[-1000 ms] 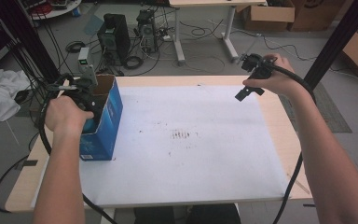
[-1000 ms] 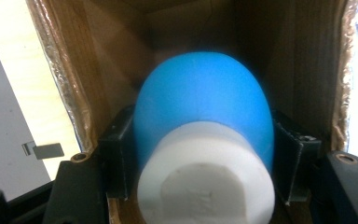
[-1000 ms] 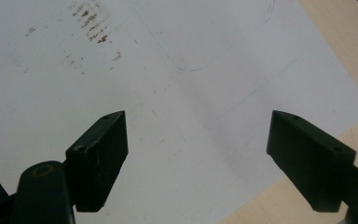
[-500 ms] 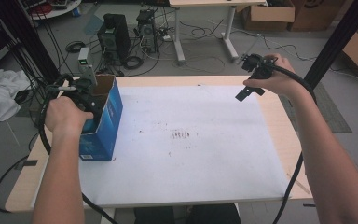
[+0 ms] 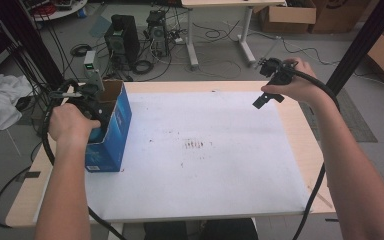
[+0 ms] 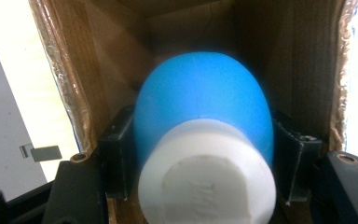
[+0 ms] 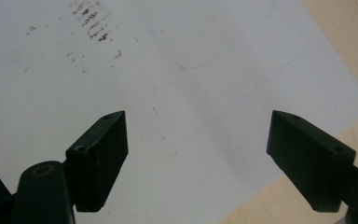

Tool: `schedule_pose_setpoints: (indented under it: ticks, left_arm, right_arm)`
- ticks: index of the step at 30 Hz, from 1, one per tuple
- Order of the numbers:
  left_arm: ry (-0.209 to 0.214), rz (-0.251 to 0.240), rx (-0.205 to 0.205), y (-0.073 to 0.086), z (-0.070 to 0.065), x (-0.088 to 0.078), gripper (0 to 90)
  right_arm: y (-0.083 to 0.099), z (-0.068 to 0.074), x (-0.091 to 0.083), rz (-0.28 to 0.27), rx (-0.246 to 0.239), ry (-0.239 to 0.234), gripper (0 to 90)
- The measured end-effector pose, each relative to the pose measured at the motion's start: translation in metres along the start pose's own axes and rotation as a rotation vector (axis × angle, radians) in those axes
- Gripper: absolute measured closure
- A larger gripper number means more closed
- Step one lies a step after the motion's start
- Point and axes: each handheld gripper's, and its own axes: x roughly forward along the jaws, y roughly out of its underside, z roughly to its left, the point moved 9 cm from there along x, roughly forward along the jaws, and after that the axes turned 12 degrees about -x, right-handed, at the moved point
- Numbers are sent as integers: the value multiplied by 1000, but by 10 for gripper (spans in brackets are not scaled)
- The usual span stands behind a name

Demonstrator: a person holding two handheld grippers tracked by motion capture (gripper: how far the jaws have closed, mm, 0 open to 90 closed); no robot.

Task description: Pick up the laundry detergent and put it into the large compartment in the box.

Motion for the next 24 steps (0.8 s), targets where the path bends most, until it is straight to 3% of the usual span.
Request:
schedule_pose_setpoints:
  ticks: [24]
  left_arm:
    - [-1, -17, -5, -1, 1, 0, 366]
  right_arm:
    - [1, 1, -2, 2, 1, 2, 204]
